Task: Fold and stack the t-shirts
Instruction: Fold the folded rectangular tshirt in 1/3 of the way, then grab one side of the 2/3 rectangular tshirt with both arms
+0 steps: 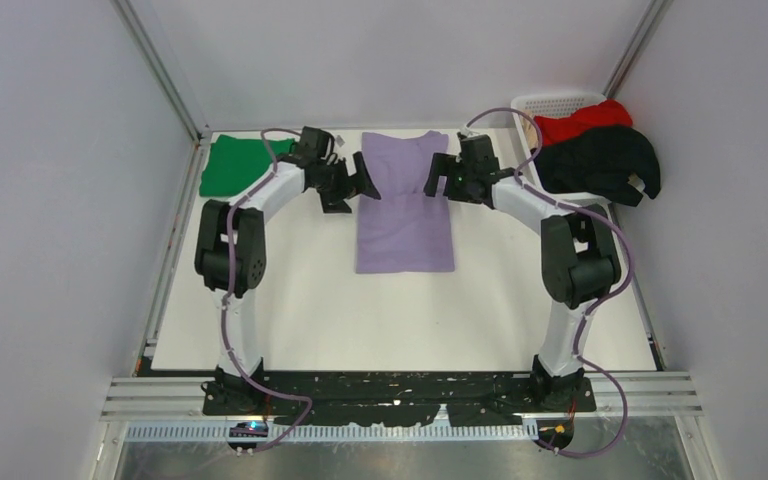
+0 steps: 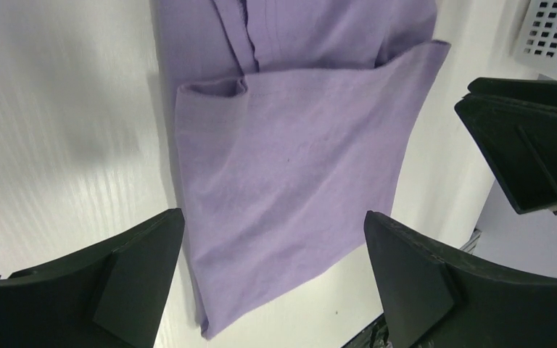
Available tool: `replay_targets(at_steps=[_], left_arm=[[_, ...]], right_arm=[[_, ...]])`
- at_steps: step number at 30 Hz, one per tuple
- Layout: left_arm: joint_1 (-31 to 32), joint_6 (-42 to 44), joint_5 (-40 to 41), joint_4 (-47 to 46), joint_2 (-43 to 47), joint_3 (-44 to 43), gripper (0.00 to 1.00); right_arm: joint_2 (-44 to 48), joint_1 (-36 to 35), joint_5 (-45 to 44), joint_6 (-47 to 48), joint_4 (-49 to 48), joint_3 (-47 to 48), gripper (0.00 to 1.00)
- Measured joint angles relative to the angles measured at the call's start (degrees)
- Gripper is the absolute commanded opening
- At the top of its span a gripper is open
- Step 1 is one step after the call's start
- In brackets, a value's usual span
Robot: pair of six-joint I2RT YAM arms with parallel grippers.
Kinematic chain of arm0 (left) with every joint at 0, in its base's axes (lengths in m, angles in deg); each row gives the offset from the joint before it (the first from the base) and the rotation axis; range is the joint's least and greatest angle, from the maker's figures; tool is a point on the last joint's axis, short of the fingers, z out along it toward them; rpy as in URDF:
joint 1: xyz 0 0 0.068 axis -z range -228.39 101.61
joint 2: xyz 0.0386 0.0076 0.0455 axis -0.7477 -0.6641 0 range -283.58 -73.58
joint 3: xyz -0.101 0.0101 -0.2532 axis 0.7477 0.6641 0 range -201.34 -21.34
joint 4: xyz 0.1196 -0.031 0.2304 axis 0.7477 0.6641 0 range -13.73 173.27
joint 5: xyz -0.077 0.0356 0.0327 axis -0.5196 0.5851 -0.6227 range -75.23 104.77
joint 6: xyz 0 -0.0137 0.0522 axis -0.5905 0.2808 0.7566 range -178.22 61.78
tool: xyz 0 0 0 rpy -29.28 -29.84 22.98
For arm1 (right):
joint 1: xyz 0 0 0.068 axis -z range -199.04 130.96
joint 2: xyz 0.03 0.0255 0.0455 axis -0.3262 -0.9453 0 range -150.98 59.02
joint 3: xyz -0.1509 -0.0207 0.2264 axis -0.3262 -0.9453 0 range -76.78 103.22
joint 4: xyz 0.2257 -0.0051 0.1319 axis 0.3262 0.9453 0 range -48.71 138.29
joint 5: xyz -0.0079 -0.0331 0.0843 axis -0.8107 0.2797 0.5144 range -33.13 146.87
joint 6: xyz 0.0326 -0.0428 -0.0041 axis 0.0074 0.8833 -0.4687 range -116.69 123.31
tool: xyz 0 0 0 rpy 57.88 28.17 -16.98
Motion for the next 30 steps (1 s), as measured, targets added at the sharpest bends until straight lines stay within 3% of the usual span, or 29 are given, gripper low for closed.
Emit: replay_targets(at_steps=[5, 12, 18, 22, 24, 27, 30], left_arm=[[-0.07, 0.94, 0.02, -0.37, 7.19, 7.89, 1.00], [0.61, 1.16, 0.00, -1.77, 22.97, 29.77, 1.00], [3.32, -0.44, 0.46, -3.65, 26.51, 40.81, 1.00], [4.83, -0.94, 0.79, -5.27, 25.64, 41.70, 0.89], [5.01, -1.33, 1.07, -6.12, 24.48, 41.38, 0.79], [5.35, -2.03, 1.11, -6.64, 22.82, 40.26, 0.71], [6.25, -2.43, 2.21, -6.93, 21.68, 39.30, 0.64]], right_arm=[[5.73, 0.11, 1.16, -0.20, -1.46, -7.23, 0.95], [19.41, -0.07, 3.78, -1.36, -2.05, -24.26, 0.95], [24.70, -1.07, 5.42, -1.86, -0.90, -33.40, 0.99], [24.72, -1.86, 6.36, -1.75, -0.46, -35.80, 0.86], [24.48, -1.99, 6.80, -1.42, -0.39, -35.91, 0.73], [23.26, -2.08, 7.43, -0.96, -0.83, -35.78, 0.62], [21.73, -2.38, 7.80, -0.57, -1.46, -35.41, 0.43]])
